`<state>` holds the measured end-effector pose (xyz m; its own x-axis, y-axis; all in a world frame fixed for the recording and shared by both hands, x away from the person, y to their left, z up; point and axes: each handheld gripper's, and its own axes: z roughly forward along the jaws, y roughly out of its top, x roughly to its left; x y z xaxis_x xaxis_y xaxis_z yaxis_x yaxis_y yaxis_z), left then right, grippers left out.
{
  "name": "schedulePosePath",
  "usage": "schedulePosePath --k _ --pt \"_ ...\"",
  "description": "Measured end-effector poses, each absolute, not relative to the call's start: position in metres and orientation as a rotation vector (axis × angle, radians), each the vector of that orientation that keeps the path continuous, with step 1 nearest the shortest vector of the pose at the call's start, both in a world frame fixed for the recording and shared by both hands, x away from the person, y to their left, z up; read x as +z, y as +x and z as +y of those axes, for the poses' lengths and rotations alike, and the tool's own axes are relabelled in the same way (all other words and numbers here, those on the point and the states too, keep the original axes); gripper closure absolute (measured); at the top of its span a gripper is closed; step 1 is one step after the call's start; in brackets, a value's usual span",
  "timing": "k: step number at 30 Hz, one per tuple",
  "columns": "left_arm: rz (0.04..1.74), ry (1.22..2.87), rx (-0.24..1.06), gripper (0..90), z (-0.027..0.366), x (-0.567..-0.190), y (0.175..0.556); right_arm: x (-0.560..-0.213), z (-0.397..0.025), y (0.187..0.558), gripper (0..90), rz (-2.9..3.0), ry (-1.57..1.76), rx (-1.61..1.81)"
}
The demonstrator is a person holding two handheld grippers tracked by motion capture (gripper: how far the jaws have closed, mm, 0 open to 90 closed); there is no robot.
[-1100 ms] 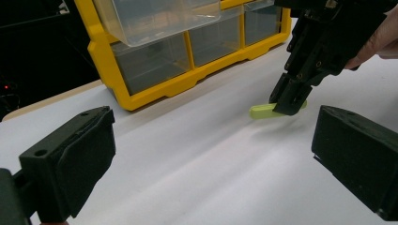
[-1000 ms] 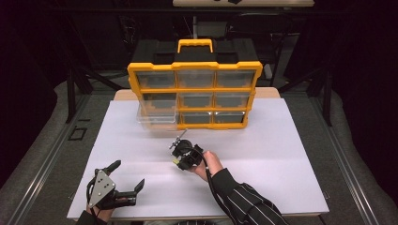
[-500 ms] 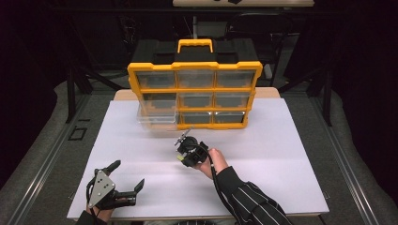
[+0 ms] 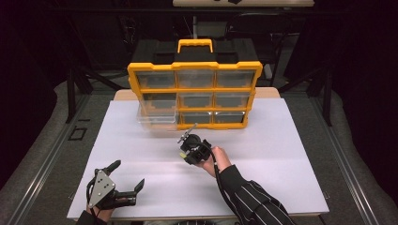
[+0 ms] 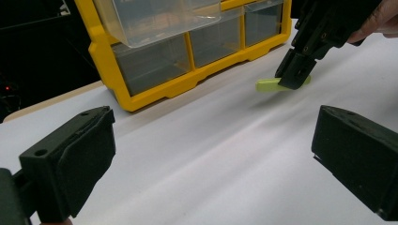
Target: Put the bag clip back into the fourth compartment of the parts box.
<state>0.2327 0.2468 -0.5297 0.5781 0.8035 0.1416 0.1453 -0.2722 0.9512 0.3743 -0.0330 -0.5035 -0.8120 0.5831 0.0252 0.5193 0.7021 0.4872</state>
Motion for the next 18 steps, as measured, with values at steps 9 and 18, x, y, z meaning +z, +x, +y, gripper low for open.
schedulePosePath --k 9,18 --pt "0.783 1.758 0.783 0.2 0.247 -0.530 0.233 -0.497 -0.041 0.377 80.5 2.759 0.912 0.746" --pt "0.781 1.761 0.783 0.2 0.247 -0.530 0.233 -0.490 -0.047 0.380 80.5 2.734 0.921 0.759"
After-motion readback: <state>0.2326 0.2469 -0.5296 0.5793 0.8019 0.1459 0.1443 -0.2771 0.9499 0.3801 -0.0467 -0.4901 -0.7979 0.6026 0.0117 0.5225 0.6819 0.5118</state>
